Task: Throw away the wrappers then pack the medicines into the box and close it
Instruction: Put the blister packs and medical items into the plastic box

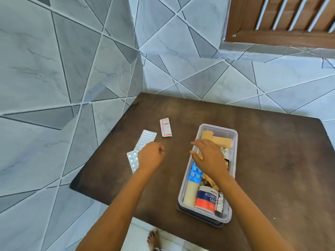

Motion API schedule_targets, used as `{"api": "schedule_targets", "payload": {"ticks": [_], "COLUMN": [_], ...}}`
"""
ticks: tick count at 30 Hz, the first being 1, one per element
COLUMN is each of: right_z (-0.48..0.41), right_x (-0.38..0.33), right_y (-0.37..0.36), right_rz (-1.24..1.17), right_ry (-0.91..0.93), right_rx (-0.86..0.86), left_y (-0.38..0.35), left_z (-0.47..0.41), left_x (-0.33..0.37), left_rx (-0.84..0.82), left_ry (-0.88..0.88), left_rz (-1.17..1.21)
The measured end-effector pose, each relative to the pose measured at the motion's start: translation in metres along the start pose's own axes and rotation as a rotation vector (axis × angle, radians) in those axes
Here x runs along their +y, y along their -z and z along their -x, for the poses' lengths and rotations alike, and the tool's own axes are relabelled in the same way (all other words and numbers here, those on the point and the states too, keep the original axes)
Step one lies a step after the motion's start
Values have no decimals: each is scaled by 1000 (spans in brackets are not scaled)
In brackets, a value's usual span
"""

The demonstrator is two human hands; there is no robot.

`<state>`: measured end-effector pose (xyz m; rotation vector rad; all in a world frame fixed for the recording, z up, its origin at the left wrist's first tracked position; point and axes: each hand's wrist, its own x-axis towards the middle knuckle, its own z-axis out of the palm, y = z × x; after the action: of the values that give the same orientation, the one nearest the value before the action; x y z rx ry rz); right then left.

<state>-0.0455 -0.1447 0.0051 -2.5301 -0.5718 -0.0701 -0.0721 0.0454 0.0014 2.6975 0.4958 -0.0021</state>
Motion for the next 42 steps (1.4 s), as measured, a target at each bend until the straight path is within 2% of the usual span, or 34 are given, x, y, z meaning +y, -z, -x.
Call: {"api": "schedule_targets", "payload": {"ticks": [2, 6, 10, 14, 21, 25, 28, 35, 38, 40, 42], "right_z": [-18, -58, -98, -125, -153, -155, -156, -126, -83, -44, -9], "right_x": [-17, -50, -59, -55, -54, -48, -51, -52, -38, -23, -5], "right_y": [-12, -45, -81, -105, -126, -132, -129, -78, -38, -10, 8], "right_rz": [-23, 1, -6, 21, -58, -152, -217, -462, -598, -617, -578], "right_ry": [14, -44, -215, -345, -576, -697, -712, -622, -649, -671, -722], "right_rx": [6, -125, -178, -140, -85, -72, -59, 92, 277, 410, 475], "left_y": [6, 11, 6, -2, -7, -4, 7, 45, 49, 46, 40], "left_z": [-13, -34, -52, -66, -81, -84, -84, -85, -84, -79, -73], "left_x": [-28, -77, -109, -124, -130, -133, -135, -93, -51, -17, 13], "left_rx": [-52, -244, -340, -394, -382, -306, -274, -201, -189, -199, -208], "left_ry": [78, 264, 250, 220, 124, 125, 134, 16, -67, -115, -160], "left_rz": [-95, -151, -131, -81, -60, 61, 163, 403, 473, 507, 521]}}
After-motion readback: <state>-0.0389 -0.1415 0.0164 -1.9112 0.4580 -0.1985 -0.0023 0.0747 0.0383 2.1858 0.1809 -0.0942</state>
